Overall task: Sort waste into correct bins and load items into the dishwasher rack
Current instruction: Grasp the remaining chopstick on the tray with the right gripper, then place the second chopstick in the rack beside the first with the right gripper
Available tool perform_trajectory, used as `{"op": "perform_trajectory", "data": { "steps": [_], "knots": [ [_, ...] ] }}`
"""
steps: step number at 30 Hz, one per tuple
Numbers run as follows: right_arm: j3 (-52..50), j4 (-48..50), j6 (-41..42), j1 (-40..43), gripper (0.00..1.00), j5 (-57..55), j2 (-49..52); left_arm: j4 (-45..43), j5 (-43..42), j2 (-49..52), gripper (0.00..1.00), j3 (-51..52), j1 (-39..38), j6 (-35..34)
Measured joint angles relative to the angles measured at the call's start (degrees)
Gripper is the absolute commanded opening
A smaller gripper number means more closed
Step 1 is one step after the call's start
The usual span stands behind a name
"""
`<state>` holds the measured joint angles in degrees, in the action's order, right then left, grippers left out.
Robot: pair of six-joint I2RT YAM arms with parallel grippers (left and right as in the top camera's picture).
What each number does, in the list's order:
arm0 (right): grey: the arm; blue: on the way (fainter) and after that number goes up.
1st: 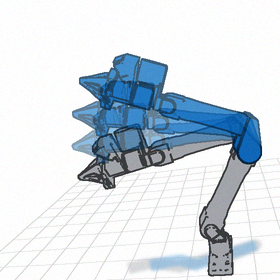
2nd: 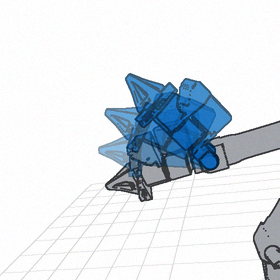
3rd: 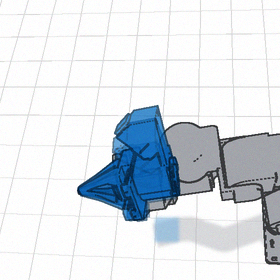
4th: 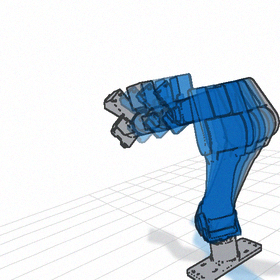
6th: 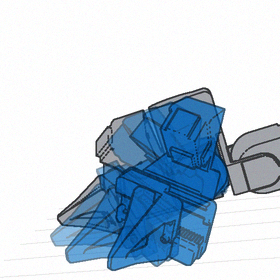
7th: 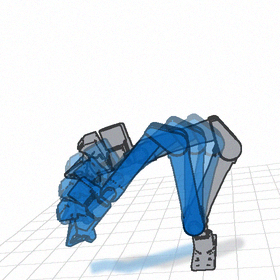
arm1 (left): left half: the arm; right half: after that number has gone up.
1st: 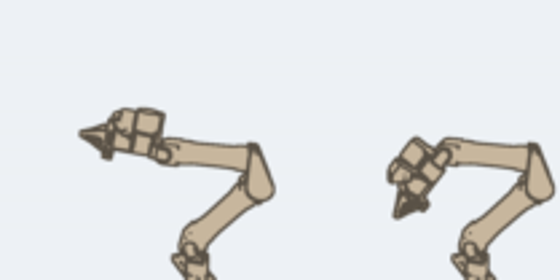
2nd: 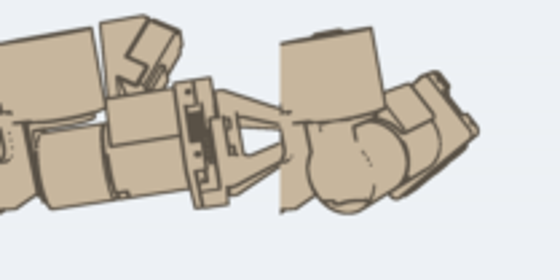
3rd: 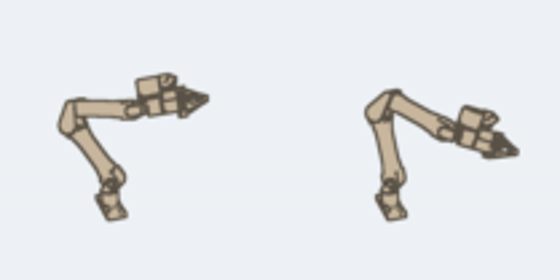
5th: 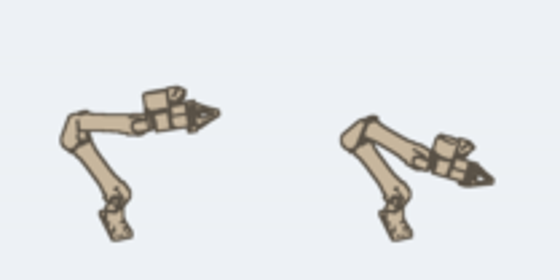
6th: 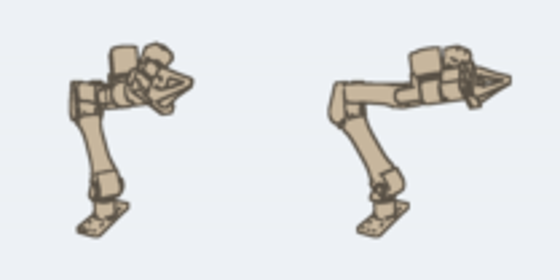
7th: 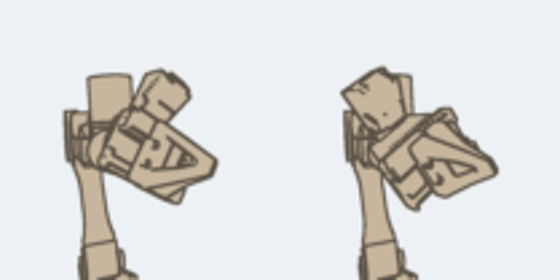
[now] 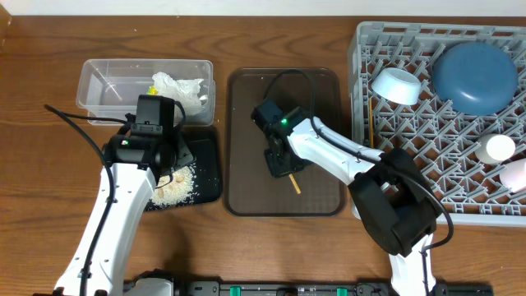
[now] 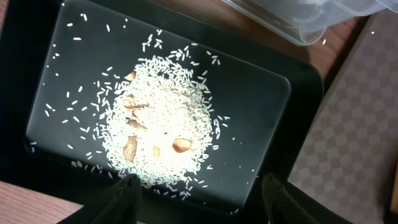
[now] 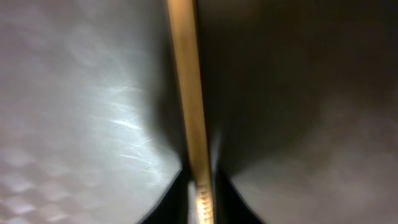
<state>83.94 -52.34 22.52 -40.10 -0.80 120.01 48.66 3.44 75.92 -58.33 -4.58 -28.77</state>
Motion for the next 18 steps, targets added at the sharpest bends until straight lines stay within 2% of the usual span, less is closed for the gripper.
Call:
{"op": "perform_trajectory", "data": {
  "steps": [7, 12, 18],
  "knots": [
    [0.0, -3.02, 1.6, 1.14, 0.01, -1.57, 0.0, 0.0, 0.0, 0.02, 0.66, 0.0, 0.0, 0.0],
    [-0.07, -3.89, -0.26, 4.52, 0.01, -1.31, -0.68, 0.02, 0.0, 0.02, 0.67, 0.0, 0.0, 0.0],
    [-0.44, -3.93, -3.56, 9.44, 0.01, -1.22, -11.87, 0.04, 0.0, 0.02, 0.67, 0.0, 0.0, 0.0]
  ]
}}
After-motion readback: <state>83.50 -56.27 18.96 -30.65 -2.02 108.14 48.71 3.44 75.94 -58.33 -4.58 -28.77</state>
